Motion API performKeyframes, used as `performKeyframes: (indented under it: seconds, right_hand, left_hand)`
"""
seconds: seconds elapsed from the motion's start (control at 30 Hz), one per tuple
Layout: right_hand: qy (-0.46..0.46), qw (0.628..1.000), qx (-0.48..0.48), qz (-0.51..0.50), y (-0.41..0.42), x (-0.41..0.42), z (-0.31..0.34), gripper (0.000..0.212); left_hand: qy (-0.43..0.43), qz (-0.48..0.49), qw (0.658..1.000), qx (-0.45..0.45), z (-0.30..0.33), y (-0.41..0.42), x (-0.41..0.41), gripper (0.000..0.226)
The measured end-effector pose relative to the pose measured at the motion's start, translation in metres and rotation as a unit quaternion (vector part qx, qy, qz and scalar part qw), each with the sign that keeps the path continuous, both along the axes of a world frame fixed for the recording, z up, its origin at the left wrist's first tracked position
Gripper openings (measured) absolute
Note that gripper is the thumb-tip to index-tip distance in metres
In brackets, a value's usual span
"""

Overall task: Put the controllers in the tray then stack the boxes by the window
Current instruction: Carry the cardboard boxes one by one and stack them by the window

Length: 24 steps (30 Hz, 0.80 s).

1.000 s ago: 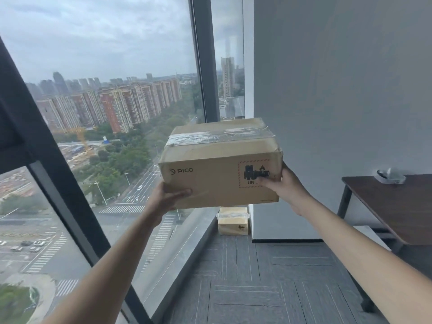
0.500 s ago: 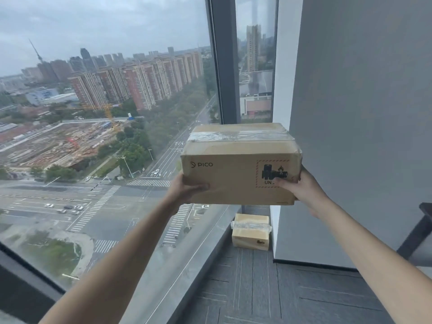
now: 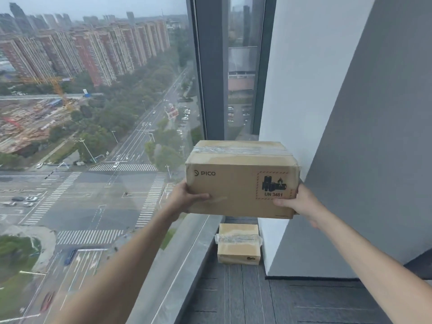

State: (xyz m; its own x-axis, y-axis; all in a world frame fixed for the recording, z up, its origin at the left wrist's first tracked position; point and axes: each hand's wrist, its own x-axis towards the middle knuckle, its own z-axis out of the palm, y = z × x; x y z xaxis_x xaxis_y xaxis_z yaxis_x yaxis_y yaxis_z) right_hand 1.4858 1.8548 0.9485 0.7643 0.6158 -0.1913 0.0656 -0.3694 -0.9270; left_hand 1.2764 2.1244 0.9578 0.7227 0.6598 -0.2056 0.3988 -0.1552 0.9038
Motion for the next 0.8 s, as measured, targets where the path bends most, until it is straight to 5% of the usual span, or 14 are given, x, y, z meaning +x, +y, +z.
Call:
performKeyframes:
  seconds: [0.37,0.8]
  right_hand:
    - [0.076,0.995,-0.049,-0.052,0.123,0.104,-0.143,0.062]
    - [0.09,0.99,-0.097,-0.043,0.136,0.179,-0.458,0.069]
  left_hand:
    - [0.048,-0.029,0.998,-0.017,-0.16,0.137,0.131,0.064]
    - [0.069,0.017,0.995,-0.076,-0.477,0.142,0.181,0.061]
